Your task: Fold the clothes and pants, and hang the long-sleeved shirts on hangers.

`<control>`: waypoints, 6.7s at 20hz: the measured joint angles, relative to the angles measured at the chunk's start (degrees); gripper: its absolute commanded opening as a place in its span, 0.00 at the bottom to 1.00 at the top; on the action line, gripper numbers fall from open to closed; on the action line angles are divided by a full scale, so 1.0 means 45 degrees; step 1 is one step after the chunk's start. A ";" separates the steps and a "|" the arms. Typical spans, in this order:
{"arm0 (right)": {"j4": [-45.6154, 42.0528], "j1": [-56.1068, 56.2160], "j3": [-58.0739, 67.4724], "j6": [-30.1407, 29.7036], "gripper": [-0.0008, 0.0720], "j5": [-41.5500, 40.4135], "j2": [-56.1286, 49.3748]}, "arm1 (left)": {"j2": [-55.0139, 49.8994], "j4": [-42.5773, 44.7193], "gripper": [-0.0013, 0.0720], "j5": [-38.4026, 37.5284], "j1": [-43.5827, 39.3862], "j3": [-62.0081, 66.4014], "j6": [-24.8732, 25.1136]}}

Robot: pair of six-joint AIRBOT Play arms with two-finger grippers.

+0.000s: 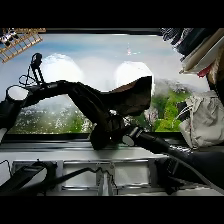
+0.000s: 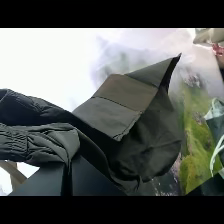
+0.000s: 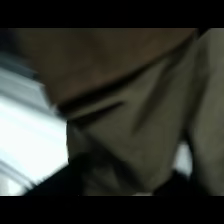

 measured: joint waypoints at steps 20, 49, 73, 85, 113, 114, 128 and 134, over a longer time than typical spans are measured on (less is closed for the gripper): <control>-0.3643 -0.2312 0.9204 -0.7184 0.03 0.7747 0.7057 | 0.9583 0.0437 0.03 0.4167 0.0112 -0.0005 0.0010; -0.6023 -0.8888 1.1948 -0.4949 0.59 0.4240 -0.3915 | -0.1647 0.0151 0.66 0.6139 0.0359 0.0568 -0.0141; -0.2079 -0.8918 0.3065 -0.6256 0.54 0.7004 0.4770 | -0.5741 -0.1802 0.62 -0.1515 0.2370 0.2137 0.6465; -0.4187 -0.8918 -0.0651 -0.4323 0.59 0.6975 0.5455 | -0.5217 -0.1914 0.02 -0.6207 0.2827 0.3468 0.5221; -0.4216 -0.8922 -0.1384 -0.4580 0.59 0.5076 0.5319 | 0.1059 1.0278 0.58 -0.5493 0.2526 -0.1991 -0.7902; -0.4216 -0.8922 -0.1384 -0.4585 0.59 0.5139 0.5532 | 0.1185 0.9923 0.49 -0.5561 0.2540 -0.2351 -0.7975; -0.4167 -0.8922 -0.1389 -0.4600 0.59 0.5518 0.6450 | 0.0554 0.7810 0.50 -0.4561 0.2565 -0.4022 -0.7902; -0.3988 -0.8922 -0.1389 -0.4600 0.55 0.5561 0.6455 | 0.0170 0.8238 0.50 -0.4143 0.2569 -0.4036 -0.7694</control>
